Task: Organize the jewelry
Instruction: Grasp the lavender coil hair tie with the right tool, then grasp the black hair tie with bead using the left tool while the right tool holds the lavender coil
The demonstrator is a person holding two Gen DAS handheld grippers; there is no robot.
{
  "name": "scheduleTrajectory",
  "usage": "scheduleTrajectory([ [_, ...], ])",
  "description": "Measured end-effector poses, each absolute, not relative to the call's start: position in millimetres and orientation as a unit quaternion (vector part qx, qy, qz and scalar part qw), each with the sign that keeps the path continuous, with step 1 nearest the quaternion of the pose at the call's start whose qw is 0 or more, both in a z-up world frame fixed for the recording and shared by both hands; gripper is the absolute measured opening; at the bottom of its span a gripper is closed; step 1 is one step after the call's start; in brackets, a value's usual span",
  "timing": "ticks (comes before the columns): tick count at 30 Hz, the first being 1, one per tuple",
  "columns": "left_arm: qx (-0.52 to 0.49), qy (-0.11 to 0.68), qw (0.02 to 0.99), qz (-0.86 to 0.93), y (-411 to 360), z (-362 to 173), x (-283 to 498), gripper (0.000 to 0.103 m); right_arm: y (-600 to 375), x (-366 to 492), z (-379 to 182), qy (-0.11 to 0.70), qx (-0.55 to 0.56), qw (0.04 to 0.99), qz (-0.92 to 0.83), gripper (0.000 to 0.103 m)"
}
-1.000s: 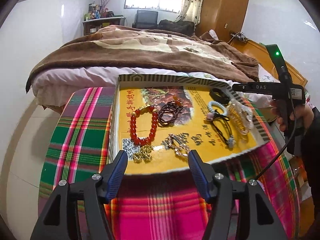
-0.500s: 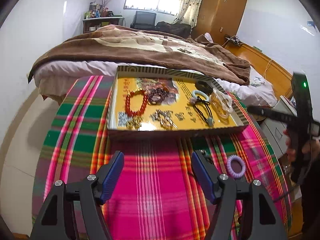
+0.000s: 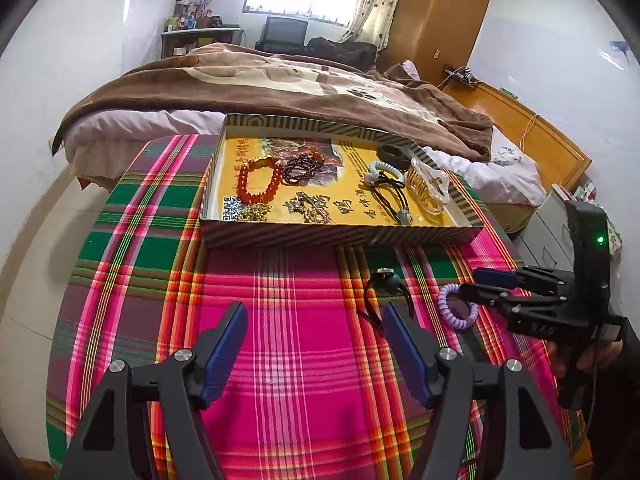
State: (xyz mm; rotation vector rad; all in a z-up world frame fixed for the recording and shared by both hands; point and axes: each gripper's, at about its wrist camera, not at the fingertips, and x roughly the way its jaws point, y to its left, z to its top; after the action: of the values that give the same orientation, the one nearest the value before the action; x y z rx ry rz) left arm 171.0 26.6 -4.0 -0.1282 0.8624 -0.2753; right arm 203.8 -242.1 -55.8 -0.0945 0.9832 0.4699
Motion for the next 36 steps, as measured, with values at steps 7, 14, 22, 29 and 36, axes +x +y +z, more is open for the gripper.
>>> scheduleTrajectory([
  [7, -0.043, 0.411, 0.902, -0.122, 23, 0, 165, 0.070, -230, 194, -63, 0.456, -0.088, 0.860, 0.212, 0.043],
  [14, -0.021, 0.407, 0.906, -0.112, 17, 2, 166, 0.070, -228, 185, -63, 0.444, -0.100, 0.866, 0.205, 0.010],
  [22, -0.008, 0.412, 0.904, -0.117, 5, -3, 173, 0.071, -266, 173, -46, 0.423, -0.044, 0.885, 0.188, 0.009],
  [29, -0.003, 0.426, 0.895, -0.134, -12, -14, 184, 0.071, -298, 161, -25, 0.397, -0.012, 0.902, 0.171, 0.009],
  [36, 0.011, 0.439, 0.887, -0.143, -31, -27, 202, 0.071, -320, 148, -21, 0.389, 0.015, 0.908, 0.157, 0.009],
])
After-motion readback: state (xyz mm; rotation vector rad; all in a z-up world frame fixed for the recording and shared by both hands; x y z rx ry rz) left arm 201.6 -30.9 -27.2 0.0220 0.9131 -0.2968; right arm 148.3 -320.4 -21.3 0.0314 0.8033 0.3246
